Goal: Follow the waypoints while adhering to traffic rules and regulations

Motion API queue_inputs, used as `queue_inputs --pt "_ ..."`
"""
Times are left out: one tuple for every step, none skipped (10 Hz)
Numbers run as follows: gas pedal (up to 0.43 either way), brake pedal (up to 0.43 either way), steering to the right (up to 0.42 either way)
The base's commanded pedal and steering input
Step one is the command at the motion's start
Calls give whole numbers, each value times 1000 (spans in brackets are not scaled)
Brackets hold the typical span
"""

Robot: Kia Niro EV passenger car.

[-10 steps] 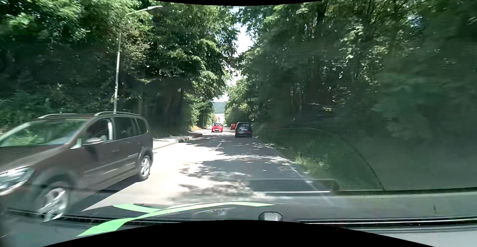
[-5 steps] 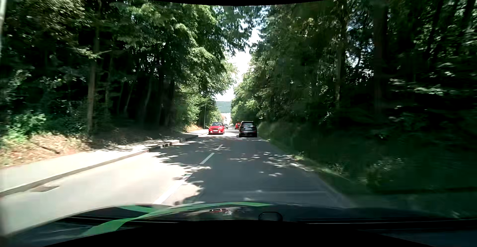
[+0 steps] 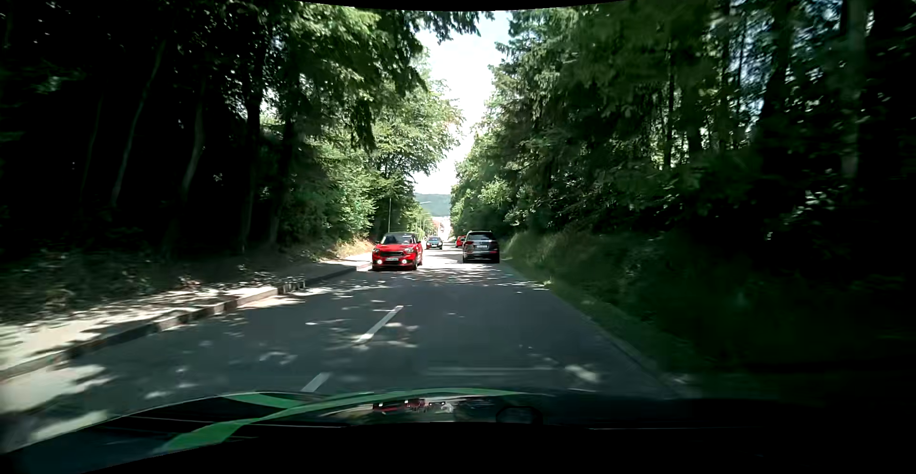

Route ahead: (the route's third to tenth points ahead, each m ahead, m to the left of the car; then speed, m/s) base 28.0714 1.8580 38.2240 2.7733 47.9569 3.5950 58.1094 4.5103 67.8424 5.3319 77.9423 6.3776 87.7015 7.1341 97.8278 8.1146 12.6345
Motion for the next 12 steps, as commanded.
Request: queue_inputs --pt "0 159 -9" --pt "0 159 -9" --pt "0 165 -9" --pt "0 165 -9" --pt "0 165 -10" --pt "0 171 -11" --pt "0 183 -13" --pt "0 201 -15" --pt "0 201 -15" --pt "0 201 -14" --pt "0 207 -15" --pt "0 207 -14"
